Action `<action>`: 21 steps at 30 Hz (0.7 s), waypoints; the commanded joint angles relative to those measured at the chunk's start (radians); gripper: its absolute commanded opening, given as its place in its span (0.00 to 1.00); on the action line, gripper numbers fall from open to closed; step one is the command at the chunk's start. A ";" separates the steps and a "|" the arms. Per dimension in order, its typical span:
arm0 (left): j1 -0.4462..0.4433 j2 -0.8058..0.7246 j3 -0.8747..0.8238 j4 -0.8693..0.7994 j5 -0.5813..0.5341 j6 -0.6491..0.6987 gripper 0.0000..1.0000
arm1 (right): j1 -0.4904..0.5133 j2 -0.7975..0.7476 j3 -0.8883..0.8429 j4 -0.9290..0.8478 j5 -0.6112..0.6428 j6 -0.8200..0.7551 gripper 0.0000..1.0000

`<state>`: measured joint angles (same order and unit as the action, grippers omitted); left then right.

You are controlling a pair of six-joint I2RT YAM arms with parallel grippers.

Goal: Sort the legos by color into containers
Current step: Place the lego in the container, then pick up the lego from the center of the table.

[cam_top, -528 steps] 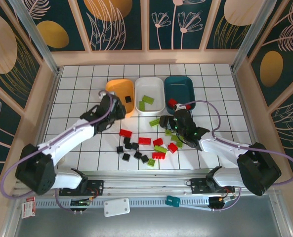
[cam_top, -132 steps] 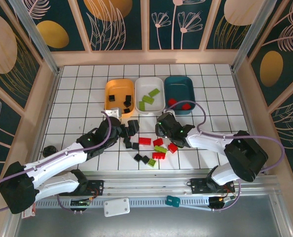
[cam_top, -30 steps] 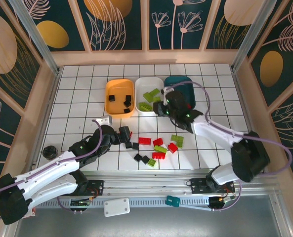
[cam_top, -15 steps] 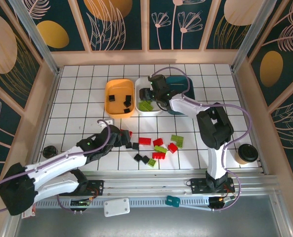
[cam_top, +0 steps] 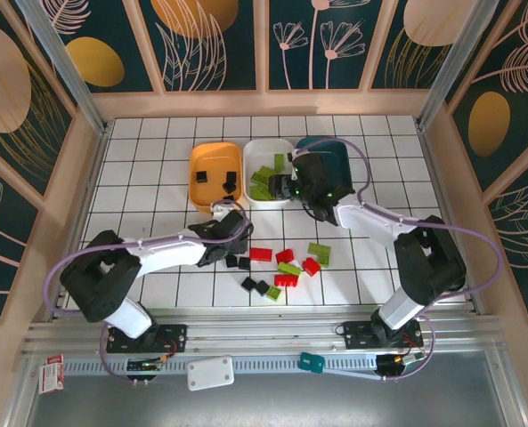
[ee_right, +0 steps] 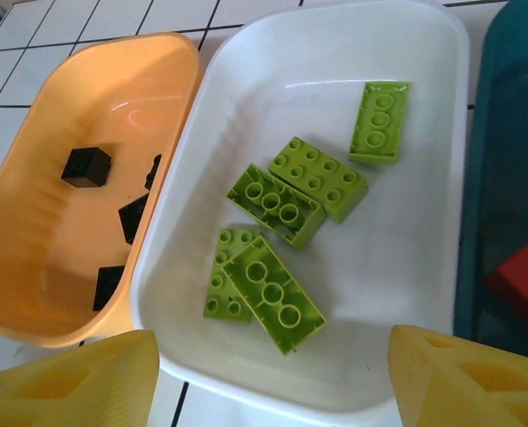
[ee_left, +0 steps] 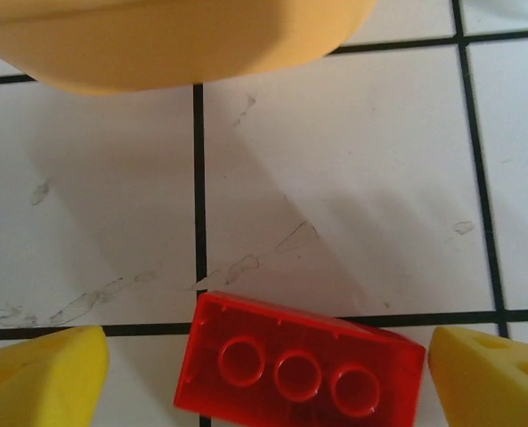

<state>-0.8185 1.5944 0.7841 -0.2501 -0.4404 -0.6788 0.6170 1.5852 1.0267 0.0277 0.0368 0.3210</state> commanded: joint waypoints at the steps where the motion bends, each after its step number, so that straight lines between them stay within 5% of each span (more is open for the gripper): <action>1: 0.002 0.045 0.024 -0.016 -0.026 0.024 0.90 | 0.006 -0.068 -0.043 0.050 0.031 0.021 0.69; 13: 0.006 0.060 0.028 0.029 0.040 0.030 0.59 | 0.007 -0.202 -0.129 0.043 0.074 0.040 0.69; 21: -0.010 -0.016 0.262 0.046 0.181 0.066 0.57 | 0.006 -0.416 -0.323 0.078 0.161 0.125 0.70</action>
<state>-0.8192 1.6161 0.9257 -0.2501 -0.3313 -0.6426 0.6170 1.2469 0.7532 0.0704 0.1303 0.3912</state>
